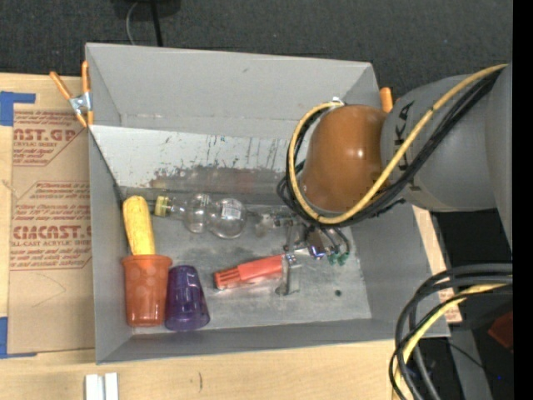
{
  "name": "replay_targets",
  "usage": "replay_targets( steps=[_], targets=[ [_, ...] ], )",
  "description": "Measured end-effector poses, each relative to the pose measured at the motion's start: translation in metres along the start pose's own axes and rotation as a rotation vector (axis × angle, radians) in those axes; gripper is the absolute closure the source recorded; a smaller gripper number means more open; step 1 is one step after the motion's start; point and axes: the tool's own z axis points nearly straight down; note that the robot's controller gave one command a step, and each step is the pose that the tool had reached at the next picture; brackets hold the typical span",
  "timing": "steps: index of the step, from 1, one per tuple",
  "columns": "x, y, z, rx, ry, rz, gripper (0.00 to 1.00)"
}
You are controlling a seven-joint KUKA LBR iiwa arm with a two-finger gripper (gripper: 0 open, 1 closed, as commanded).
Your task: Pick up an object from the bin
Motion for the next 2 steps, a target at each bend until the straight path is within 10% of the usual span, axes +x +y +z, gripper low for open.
replay_targets(
  steps=[1,2],
  targets=[
    [-0.002,0.001,0.049,0.001,0.0,-0.107,0.0],
    [0.003,-0.001,0.068,-0.002,-0.004,0.025,1.0]
  ],
)
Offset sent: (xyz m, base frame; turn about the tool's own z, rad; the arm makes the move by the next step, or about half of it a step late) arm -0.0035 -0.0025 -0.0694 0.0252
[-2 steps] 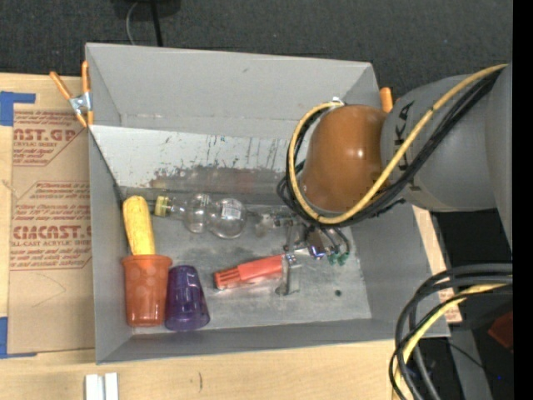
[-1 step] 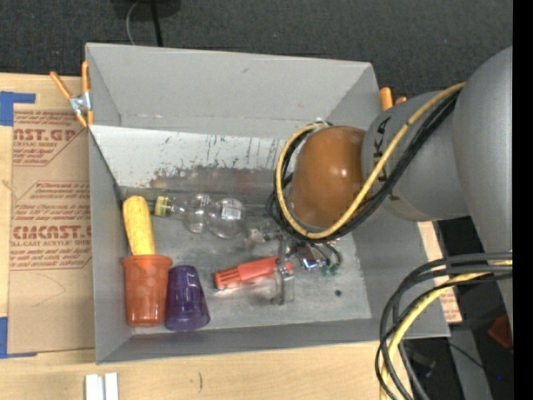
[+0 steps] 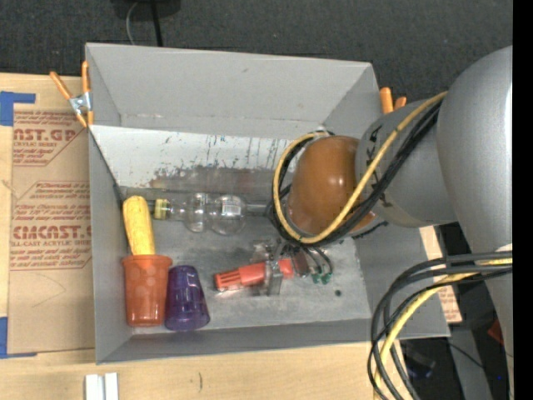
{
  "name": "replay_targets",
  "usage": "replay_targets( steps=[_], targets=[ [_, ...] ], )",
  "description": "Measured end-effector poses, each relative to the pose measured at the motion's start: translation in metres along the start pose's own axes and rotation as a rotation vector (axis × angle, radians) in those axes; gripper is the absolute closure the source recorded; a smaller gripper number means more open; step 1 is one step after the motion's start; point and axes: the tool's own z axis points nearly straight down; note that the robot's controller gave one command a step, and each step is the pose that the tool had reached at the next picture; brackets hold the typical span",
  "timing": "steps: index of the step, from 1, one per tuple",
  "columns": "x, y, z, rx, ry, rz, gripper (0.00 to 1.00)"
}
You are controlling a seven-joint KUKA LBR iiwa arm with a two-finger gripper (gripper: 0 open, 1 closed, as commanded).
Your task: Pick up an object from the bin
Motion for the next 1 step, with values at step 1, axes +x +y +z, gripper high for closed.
replay_targets(
  steps=[1],
  targets=[
    [0.0,0.0,0.0,0.0,0.0,0.0,1.0]
  ],
)
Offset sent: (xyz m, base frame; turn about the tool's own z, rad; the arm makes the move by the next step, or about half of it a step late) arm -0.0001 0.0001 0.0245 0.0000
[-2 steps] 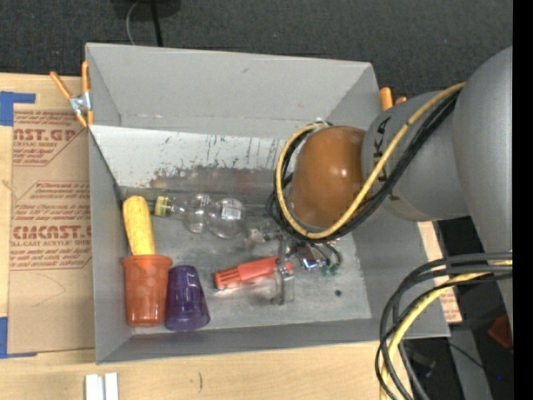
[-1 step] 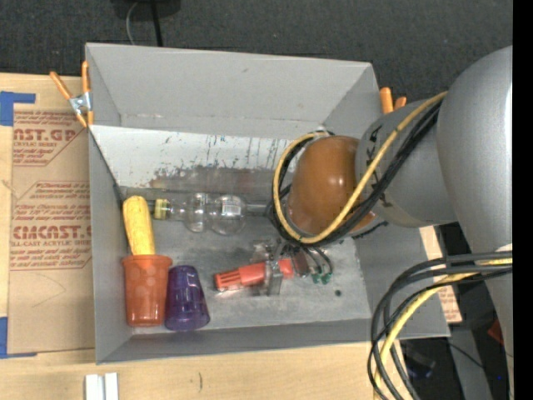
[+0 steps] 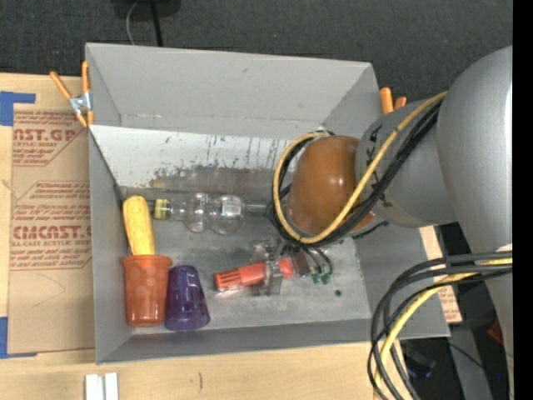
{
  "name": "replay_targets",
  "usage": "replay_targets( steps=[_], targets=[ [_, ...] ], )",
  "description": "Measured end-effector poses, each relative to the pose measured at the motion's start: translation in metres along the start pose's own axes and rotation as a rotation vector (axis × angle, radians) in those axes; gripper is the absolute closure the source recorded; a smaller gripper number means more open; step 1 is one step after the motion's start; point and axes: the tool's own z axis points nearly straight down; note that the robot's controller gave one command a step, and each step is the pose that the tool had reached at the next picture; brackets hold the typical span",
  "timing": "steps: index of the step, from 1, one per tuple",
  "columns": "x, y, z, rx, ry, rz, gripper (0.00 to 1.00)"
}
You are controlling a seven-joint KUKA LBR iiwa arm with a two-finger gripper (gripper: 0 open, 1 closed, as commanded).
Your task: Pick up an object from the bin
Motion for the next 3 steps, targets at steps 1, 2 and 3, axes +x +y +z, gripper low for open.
replay_targets(
  steps=[1,2,3],
  targets=[
    [0.001,0.0,-0.003,0.0,0.001,0.0,1.0],
    [0.003,0.0,-0.013,0.0,0.01,0.0,1.0],
    [0.003,0.0,-0.034,0.0,0.009,0.0,1.0]
  ],
)
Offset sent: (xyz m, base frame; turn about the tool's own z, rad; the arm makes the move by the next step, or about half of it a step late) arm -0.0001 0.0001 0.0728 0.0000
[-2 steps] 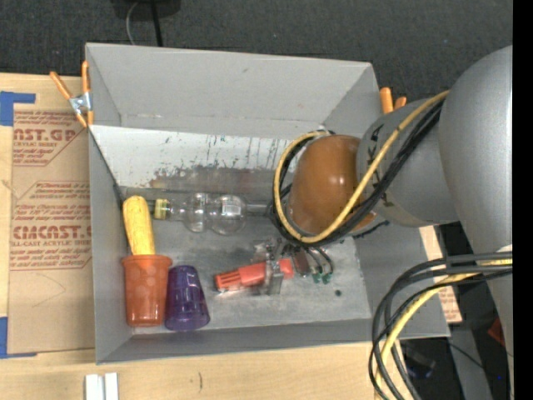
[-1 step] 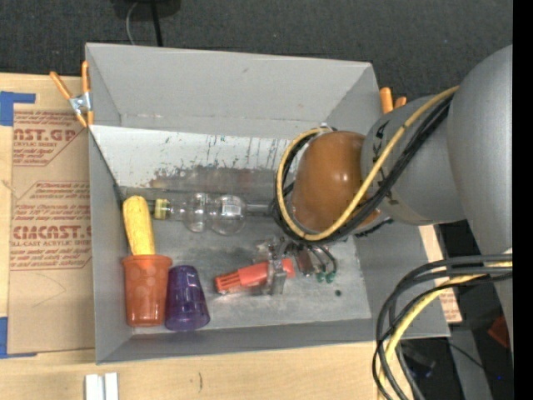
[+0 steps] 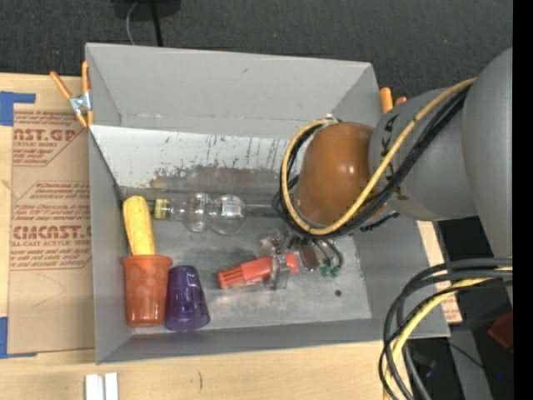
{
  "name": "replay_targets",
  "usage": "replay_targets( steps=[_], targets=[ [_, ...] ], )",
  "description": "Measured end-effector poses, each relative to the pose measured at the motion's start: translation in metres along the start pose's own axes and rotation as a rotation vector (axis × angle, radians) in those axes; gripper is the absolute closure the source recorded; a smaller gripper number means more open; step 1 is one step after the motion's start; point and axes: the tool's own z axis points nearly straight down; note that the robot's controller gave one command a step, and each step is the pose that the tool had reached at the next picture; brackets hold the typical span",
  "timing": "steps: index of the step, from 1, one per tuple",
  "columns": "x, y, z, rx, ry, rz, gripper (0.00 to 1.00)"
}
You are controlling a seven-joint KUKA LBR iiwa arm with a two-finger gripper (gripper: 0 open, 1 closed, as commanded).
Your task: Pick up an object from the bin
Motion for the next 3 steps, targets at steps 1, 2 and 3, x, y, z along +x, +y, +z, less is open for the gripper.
replay_targets(
  steps=[1,2,3],
  targets=[
    [-0.002,0.0,-0.014,0.001,-0.006,0.0,1.0],
    [-0.002,0.0,-0.022,0.0,-0.007,0.0,1.0],
    [-0.001,0.0,-0.025,0.0,-0.005,0.0,1.0]
  ],
)
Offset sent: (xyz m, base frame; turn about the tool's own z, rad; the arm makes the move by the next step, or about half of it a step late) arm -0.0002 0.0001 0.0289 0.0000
